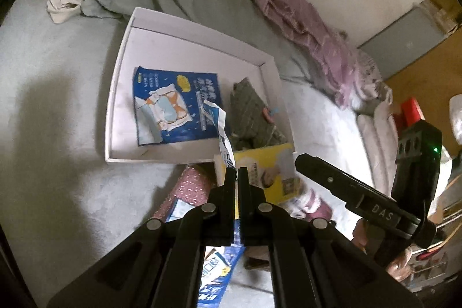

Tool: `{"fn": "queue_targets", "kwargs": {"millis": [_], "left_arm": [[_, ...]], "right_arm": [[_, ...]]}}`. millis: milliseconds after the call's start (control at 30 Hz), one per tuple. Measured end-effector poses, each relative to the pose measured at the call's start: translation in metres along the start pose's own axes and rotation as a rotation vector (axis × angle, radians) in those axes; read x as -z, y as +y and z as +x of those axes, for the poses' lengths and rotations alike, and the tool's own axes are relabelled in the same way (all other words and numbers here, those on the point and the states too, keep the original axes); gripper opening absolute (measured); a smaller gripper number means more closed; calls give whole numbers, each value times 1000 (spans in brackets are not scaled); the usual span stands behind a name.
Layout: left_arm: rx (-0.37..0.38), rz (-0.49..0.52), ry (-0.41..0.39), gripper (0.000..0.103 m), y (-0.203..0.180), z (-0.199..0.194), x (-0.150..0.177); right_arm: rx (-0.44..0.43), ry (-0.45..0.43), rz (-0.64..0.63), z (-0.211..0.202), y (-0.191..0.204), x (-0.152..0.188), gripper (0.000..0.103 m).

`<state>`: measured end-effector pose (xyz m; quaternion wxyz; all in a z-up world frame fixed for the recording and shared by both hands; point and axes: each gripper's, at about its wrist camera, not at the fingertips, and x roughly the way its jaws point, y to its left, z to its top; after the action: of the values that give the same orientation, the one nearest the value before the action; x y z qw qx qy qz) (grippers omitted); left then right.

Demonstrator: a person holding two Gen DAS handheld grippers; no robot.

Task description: Organize soft objects

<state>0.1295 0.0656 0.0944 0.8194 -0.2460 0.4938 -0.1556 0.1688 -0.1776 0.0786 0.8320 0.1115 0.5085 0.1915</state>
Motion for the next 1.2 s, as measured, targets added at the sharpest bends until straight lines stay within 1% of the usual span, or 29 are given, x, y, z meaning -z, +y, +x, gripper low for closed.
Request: {"fn": "queue_targets", "kwargs": {"millis": [67, 167, 267, 300, 333, 367, 400, 500, 600, 733, 833, 900, 967, 1033, 1067, 1133, 1200], "left_arm": [[-42, 15, 0, 0, 0, 2, 2], [-58, 18, 2, 0, 3, 4, 3], [-82, 21, -8, 0, 7, 1, 3], [-91, 18, -16, 0, 10, 0, 3], [-91, 11, -20, 0, 12, -2, 2], [-87, 2, -24, 0, 15, -4, 2], [-84, -6, -29, 0, 19, -6, 2], [-93, -25, -50, 0, 25, -12, 0], [-89, -32, -73, 0, 30, -19, 1], [-81, -26, -117, 0, 32, -30, 0], [-77, -12, -162, 0, 34, -41, 1], [-51, -3, -195, 0, 36, -46, 1], [-15, -2, -212, 0, 41, -48, 0], [43, 2, -216, 0, 45, -46, -4], [74, 1, -212, 0, 48, -42, -6], [109, -5, -199, 0, 53, -37, -11], [150, -15, -160, 0, 58, -25, -15]], "right_arm": [[-7, 23, -13, 9, 0, 2, 68], [22, 43, -57, 24, 7, 5, 68], [51, 108, -79, 43, 11, 8, 49], [45, 112, -79, 46, 11, 8, 46], [37, 107, -80, 45, 11, 8, 39], [32, 103, -80, 43, 11, 8, 36], [23, 98, -77, 41, 10, 7, 29], [-28, 73, -59, 32, 8, 5, 21], [-96, 44, -23, 23, 7, 1, 17], [-197, -10, 22, 13, 11, -5, 16], [-222, -35, 32, 17, 22, -11, 16], [-226, -45, 30, 23, 31, -17, 16], [-209, -73, 9, 30, 43, -21, 16], [-221, -78, -8, 42, 51, -25, 16], [-226, -70, -10, 49, 54, -26, 16], [-226, -50, -8, 66, 57, -28, 16], [-204, -6, -7, 84, 57, -27, 16]]}}
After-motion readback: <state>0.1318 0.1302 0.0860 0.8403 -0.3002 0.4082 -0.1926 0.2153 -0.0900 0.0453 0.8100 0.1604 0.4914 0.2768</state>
